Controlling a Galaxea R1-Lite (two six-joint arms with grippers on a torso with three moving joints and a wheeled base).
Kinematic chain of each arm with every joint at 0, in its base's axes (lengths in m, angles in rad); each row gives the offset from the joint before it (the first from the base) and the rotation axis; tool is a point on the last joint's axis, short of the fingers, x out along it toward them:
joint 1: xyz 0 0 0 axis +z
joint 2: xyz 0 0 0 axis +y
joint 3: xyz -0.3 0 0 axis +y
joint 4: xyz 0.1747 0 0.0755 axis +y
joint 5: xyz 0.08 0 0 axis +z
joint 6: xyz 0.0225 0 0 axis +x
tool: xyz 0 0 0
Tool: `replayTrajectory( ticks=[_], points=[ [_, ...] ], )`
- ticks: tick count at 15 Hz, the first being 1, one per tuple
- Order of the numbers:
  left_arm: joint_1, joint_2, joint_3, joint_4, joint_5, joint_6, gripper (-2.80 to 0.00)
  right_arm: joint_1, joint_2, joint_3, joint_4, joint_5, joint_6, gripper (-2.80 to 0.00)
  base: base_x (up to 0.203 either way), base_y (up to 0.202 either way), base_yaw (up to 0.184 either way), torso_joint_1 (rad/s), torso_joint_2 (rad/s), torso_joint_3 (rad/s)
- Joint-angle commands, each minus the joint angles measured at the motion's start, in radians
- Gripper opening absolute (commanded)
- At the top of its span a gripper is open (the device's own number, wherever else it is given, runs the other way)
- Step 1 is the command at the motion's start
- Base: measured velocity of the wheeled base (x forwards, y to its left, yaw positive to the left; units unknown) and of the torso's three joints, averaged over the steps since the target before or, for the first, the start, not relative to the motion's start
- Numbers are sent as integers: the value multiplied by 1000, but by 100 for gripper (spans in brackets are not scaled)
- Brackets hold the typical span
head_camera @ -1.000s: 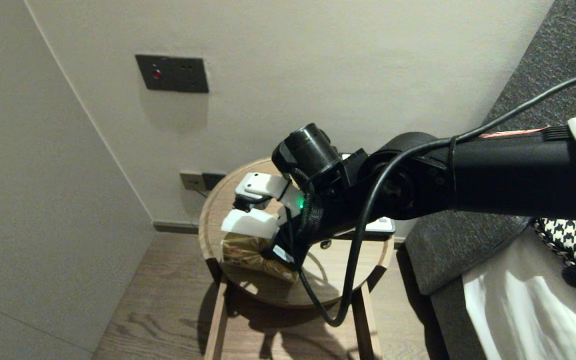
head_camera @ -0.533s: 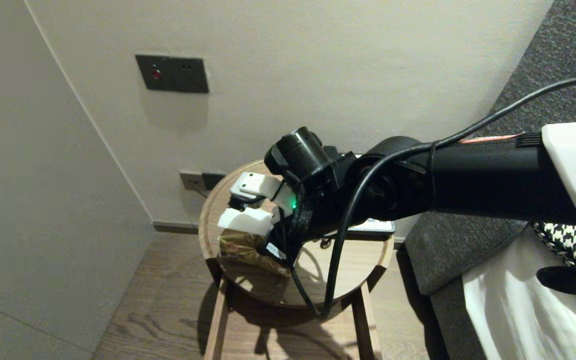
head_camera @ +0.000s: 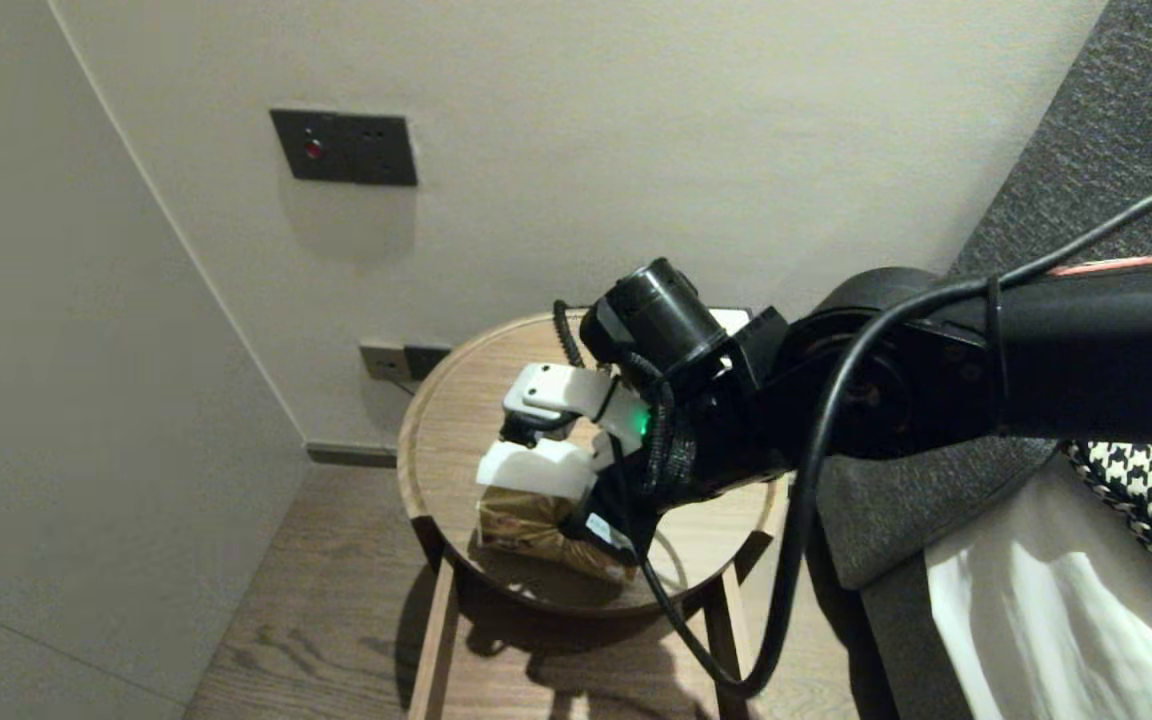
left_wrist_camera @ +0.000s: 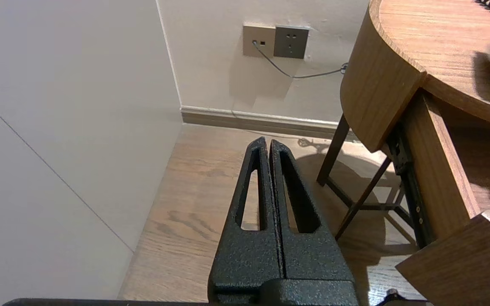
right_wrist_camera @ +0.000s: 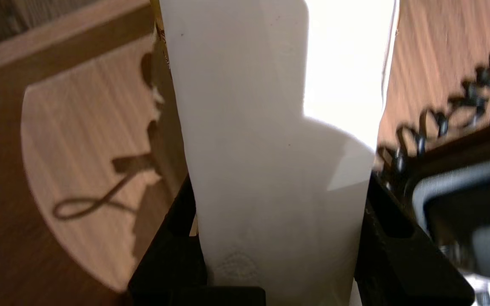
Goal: Take the tissue out of the drawer one by one and place them on the table
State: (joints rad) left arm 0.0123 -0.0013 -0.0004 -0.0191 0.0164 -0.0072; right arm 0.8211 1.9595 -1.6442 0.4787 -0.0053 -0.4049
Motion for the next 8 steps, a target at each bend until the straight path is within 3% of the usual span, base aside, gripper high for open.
replayTrajectory(
  ticks=[1,8],
  points=[
    [1,0,0,-1,0,0,-280,0,-75,66,-2,-3,-3,-280,0,0,0,0,0,0],
    [0,0,0,-1,0,0,-280,-29,-157,219,-11,-4,-1,-280,0,0,0,0,0,0]
  ],
)
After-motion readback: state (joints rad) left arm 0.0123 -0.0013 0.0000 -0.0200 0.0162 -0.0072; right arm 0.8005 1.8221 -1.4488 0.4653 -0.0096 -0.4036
